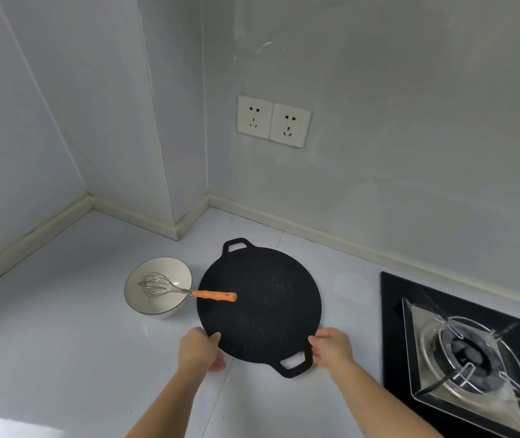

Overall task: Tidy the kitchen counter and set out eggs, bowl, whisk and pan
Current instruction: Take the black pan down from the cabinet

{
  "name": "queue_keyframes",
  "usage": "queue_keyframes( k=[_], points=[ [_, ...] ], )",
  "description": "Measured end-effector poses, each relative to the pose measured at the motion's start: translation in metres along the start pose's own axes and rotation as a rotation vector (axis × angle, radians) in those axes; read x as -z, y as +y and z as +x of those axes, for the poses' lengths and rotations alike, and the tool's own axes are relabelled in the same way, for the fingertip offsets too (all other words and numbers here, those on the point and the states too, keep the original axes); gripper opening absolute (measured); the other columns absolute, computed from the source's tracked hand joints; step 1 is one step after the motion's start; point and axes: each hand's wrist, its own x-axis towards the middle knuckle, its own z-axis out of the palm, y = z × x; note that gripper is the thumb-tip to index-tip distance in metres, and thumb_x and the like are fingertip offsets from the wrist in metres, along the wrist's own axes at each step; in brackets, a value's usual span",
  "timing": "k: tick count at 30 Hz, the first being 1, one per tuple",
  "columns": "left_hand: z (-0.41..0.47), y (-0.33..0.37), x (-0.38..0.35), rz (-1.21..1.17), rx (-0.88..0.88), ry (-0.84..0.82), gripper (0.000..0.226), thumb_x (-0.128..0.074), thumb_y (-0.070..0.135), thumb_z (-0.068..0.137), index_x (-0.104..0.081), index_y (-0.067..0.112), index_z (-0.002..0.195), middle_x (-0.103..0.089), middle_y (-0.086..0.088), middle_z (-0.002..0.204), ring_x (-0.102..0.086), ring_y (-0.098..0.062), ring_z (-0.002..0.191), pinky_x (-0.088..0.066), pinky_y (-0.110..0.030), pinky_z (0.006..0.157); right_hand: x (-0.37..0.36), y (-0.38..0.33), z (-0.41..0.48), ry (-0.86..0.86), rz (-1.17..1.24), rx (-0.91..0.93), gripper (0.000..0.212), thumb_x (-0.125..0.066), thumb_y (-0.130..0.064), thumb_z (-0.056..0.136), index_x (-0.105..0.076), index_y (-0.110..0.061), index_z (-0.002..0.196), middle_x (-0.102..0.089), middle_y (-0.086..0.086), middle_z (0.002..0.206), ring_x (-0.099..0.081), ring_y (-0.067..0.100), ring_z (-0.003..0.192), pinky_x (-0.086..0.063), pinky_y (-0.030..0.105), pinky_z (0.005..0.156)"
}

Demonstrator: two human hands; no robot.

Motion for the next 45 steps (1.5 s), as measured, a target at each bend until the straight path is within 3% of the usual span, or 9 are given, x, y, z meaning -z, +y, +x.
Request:
queue_keyframes(
  k=[4,7,10,13,19,24,30,36,45],
  points=[
    [-0.006,0.005,0.003,0.190,-0.038,0.009,0.027,-0.047,0.030,0.098,-0.056,0.005,0.091,-0.070,-0.010,0.067,-0.065,-0.016,0.045,-0.049,-0.022,0.043,-0.001,0.001,0.001,0.048,-0.239,0.105,0.012,-0.062,-0.007,0.082,-0.059,-0.009,0.070,-0.064,0.012,0.064,-0.064,0.025,0.061,-0.060,0.040,0.068],
    [-0.011,0.006,0.005,0.279,-0.062,0.028,0.032,-0.047,0.034,0.098,-0.057,0.006,0.089,-0.069,-0.008,0.063,-0.063,-0.014,0.042,-0.044,-0.020,0.040,0.002,0.007,-0.001,0.057,-0.346,0.169,0.008,-0.062,-0.016,0.084,-0.058,-0.016,0.091,-0.063,0.008,0.088,-0.061,0.023,0.078,-0.054,0.031,0.077],
    [-0.023,0.000,0.005,0.353,-0.090,0.066,0.035,-0.045,0.038,0.098,-0.057,0.007,0.085,-0.068,-0.007,0.060,-0.062,-0.013,0.041,-0.044,-0.020,0.042,0.014,0.017,-0.010,0.004,-0.305,0.163,0.031,-0.058,-0.022,0.088,-0.054,-0.017,0.118,-0.060,0.005,0.111,-0.064,0.023,0.088,-0.057,0.034,0.077],
    [-0.049,-0.008,-0.008,0.387,-0.222,0.075,0.033,-0.045,0.039,0.097,-0.054,0.011,0.081,-0.068,-0.005,0.063,-0.062,-0.013,0.043,-0.049,-0.024,0.051,0.040,0.030,-0.031,-0.035,-0.254,0.240,0.023,-0.053,-0.019,0.091,-0.056,-0.018,0.113,-0.061,0.003,0.105,-0.065,0.021,0.086,-0.058,0.037,0.076],
    [-0.143,-0.016,-0.068,0.181,-0.543,-0.079,0.013,-0.052,0.028,0.095,-0.057,0.019,0.086,-0.068,0.003,0.076,-0.066,-0.010,0.066,-0.054,-0.028,0.061,0.113,0.067,-0.103,-0.095,-0.009,0.410,0.018,-0.053,-0.008,0.092,-0.063,-0.023,0.095,-0.065,0.007,0.096,-0.062,0.009,0.064,-0.050,0.025,0.055],
    [-0.254,-0.015,-0.145,0.048,-0.729,-0.227,0.010,-0.058,0.018,0.092,-0.061,0.025,0.085,-0.069,0.006,0.079,-0.064,-0.001,0.069,-0.055,-0.028,0.069,0.218,0.110,-0.151,-0.036,0.071,0.509,0.019,-0.050,-0.011,0.096,-0.064,-0.024,0.094,-0.068,0.003,0.086,-0.062,0.009,0.066,-0.053,0.025,0.058],
    [-0.386,-0.046,-0.250,-0.006,-0.812,-0.350,0.010,-0.058,0.020,0.093,-0.061,0.028,0.088,-0.069,0.004,0.082,-0.066,-0.008,0.078,-0.056,-0.028,0.070,0.363,0.197,-0.197,0.116,0.138,0.558,0.015,-0.051,-0.014,0.096,-0.065,-0.020,0.095,-0.068,0.001,0.084,-0.064,0.011,0.069,-0.054,0.023,0.061],
    [-0.491,-0.064,-0.356,0.071,-0.866,-0.516,0.013,-0.058,0.015,0.092,-0.062,0.024,0.084,-0.069,0.004,0.081,-0.065,-0.009,0.076,-0.057,-0.031,0.069,0.499,0.297,-0.232,0.346,0.246,0.492,0.014,-0.053,-0.011,0.095,-0.066,-0.015,0.090,-0.068,0.003,0.079,-0.063,0.012,0.065,-0.054,0.026,0.058],
    [-0.579,-0.046,-0.494,0.135,-0.944,-0.688,0.014,-0.059,0.013,0.091,-0.064,0.023,0.083,-0.069,0.003,0.081,-0.065,-0.011,0.076,-0.056,-0.031,0.068,0.636,0.374,-0.234,0.551,0.398,0.428,0.016,-0.052,-0.009,0.096,-0.066,-0.013,0.090,-0.067,0.006,0.078,-0.062,0.013,0.062,-0.050,0.023,0.057]
  ],
)
